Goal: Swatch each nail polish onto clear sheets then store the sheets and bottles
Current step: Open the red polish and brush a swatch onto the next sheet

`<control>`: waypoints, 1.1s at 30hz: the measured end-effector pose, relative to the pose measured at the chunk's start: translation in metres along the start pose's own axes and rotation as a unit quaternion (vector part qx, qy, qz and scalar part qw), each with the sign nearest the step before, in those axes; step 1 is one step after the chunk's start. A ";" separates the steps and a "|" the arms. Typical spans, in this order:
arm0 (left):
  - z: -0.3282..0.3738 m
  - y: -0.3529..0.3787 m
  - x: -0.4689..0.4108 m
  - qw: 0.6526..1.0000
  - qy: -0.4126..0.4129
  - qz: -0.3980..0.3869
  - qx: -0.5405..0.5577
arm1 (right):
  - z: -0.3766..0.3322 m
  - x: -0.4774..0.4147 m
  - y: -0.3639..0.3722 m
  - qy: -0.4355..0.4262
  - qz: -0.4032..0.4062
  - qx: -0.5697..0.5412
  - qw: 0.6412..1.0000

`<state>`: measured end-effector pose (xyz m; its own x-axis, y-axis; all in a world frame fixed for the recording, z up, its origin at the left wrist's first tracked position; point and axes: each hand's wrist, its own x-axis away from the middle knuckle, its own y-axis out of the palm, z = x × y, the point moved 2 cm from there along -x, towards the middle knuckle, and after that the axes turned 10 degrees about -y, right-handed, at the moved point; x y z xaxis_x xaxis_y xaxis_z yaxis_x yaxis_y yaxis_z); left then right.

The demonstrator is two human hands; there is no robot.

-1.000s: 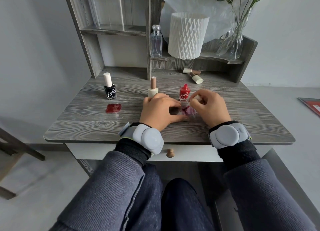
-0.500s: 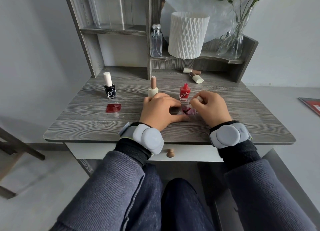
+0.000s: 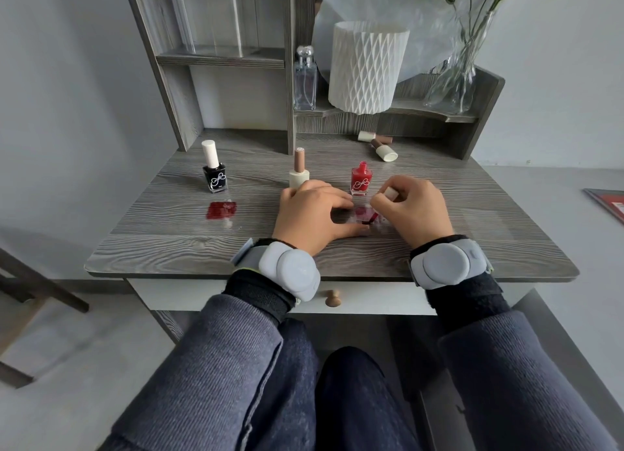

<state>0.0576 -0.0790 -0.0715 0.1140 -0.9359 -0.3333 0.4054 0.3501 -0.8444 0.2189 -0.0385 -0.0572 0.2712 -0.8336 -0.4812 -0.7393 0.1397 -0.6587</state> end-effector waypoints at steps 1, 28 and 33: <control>0.000 0.000 0.000 1.000 0.001 -0.001 -0.001 | 0.000 0.000 -0.001 0.000 0.007 0.003 1.000; 0.002 -0.003 0.000 1.000 -0.002 -0.012 -0.009 | 0.000 0.002 -0.011 0.022 0.126 -0.060 0.990; 0.002 -0.003 0.001 1.000 -0.004 -0.017 -0.010 | -0.001 0.003 -0.011 0.025 0.122 -0.054 0.991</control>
<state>0.0584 -0.0805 -0.0687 0.1081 -0.9477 -0.3003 0.3908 0.3182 -0.8637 0.2272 -0.0427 -0.0514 0.0473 -0.8085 -0.5866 -0.8415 0.2841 -0.4595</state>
